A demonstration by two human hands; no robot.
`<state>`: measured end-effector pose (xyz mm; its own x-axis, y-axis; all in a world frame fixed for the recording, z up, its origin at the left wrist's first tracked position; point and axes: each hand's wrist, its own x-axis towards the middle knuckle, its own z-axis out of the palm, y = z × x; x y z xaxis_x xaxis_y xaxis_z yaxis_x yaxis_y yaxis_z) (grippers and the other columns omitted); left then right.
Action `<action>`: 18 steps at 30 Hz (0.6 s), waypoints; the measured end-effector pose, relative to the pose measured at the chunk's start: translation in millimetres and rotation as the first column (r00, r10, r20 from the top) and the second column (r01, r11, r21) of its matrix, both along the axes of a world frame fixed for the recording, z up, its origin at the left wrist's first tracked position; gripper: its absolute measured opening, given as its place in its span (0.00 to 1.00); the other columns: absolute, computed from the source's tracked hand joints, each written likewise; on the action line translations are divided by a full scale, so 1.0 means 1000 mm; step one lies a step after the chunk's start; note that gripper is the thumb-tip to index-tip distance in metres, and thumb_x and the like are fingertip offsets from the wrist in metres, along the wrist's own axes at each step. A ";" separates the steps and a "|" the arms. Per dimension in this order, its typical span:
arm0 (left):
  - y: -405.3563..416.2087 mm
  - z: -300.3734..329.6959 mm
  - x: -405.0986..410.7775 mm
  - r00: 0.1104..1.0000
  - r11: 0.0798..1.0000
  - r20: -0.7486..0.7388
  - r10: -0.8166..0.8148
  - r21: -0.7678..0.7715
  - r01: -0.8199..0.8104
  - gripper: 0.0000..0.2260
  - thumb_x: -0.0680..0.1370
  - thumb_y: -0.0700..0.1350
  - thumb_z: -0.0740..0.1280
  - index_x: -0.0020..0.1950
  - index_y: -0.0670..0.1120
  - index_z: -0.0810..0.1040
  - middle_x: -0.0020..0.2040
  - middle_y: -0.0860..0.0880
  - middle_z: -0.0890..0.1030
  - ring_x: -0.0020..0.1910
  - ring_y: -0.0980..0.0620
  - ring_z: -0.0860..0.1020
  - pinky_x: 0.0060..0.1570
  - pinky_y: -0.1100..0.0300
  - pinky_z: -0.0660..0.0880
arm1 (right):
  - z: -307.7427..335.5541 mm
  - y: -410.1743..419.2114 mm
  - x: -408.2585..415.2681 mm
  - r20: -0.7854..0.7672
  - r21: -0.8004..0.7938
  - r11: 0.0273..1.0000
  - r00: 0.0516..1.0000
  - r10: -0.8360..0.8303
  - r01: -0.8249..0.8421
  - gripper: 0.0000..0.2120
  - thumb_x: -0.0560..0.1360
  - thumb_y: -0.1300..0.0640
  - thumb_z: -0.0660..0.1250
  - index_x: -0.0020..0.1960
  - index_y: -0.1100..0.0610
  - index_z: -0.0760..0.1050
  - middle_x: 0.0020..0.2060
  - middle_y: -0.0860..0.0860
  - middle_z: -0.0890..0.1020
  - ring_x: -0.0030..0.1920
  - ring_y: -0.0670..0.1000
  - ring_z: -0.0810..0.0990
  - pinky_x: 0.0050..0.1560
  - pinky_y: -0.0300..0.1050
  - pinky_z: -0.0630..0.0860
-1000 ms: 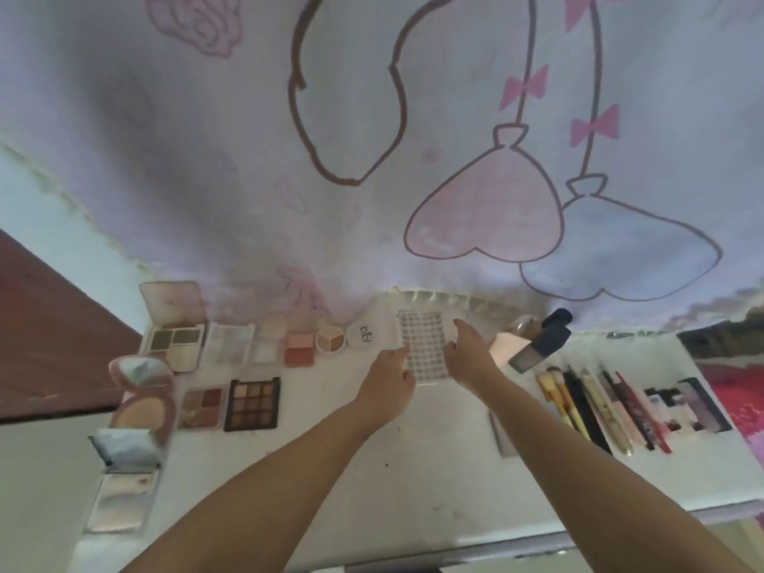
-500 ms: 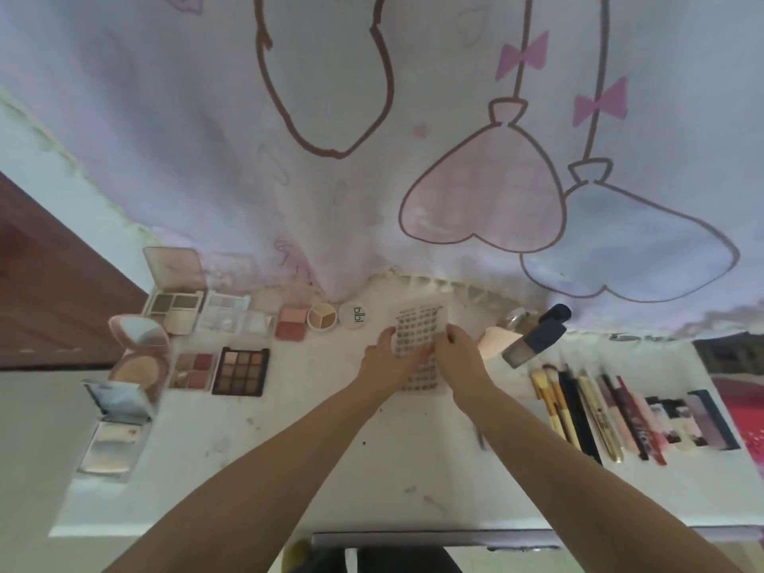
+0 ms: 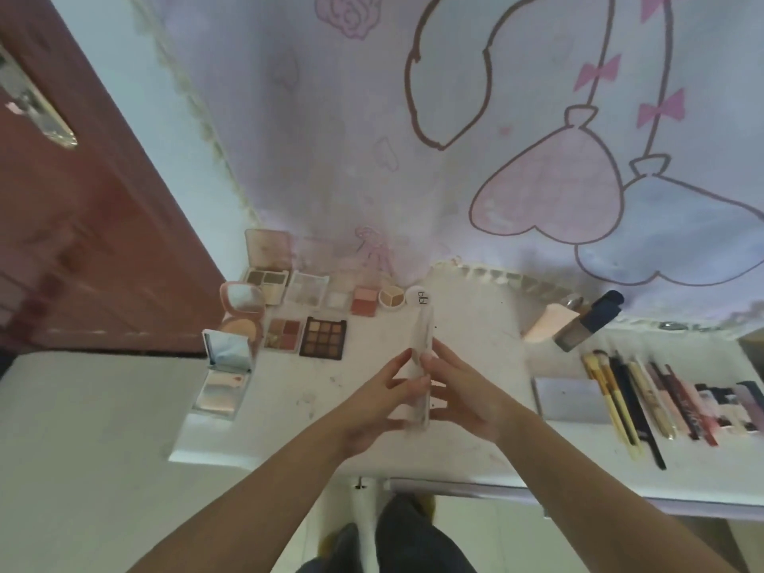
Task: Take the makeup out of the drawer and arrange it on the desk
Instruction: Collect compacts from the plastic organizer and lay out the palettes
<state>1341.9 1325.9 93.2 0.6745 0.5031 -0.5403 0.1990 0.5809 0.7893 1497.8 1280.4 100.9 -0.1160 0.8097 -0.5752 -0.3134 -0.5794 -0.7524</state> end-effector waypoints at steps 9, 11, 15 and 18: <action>-0.004 -0.002 -0.064 0.984 0.991 0.173 0.031 -0.134 -0.007 0.25 0.66 0.57 0.75 0.63 0.63 0.75 0.59 0.50 0.80 0.60 0.48 0.77 0.53 0.47 0.77 | -0.008 -0.019 -0.027 -0.246 0.047 0.998 0.969 -0.023 0.036 0.29 0.72 0.46 0.66 0.69 0.58 0.67 0.63 0.64 0.74 0.64 0.67 0.72 0.64 0.68 0.68; -0.001 -0.010 -0.089 0.973 0.962 0.183 0.140 -0.258 -0.089 0.28 0.64 0.57 0.76 0.63 0.60 0.75 0.62 0.45 0.78 0.61 0.44 0.77 0.51 0.45 0.77 | -0.017 -0.025 -0.025 -0.301 -0.016 0.996 0.950 -0.083 0.082 0.23 0.76 0.50 0.63 0.67 0.60 0.69 0.62 0.63 0.76 0.62 0.65 0.75 0.60 0.63 0.74; 0.005 -0.031 -0.151 0.920 0.878 0.129 0.370 -0.372 -0.301 0.22 0.74 0.50 0.68 0.68 0.49 0.71 0.63 0.40 0.77 0.61 0.38 0.76 0.53 0.43 0.77 | -0.047 -0.036 -0.025 -0.224 -0.085 0.975 0.950 -0.219 0.205 0.16 0.80 0.58 0.58 0.66 0.59 0.71 0.60 0.64 0.78 0.61 0.65 0.77 0.60 0.65 0.73; 0.001 -0.046 -0.179 0.882 0.845 0.028 0.471 -0.299 -0.443 0.17 0.76 0.46 0.64 0.64 0.43 0.74 0.60 0.39 0.79 0.57 0.38 0.79 0.48 0.48 0.80 | -0.063 -0.039 -0.040 0.047 -0.106 0.982 0.988 -0.149 0.153 0.13 0.80 0.58 0.59 0.63 0.58 0.75 0.54 0.59 0.82 0.54 0.60 0.82 0.54 0.59 0.78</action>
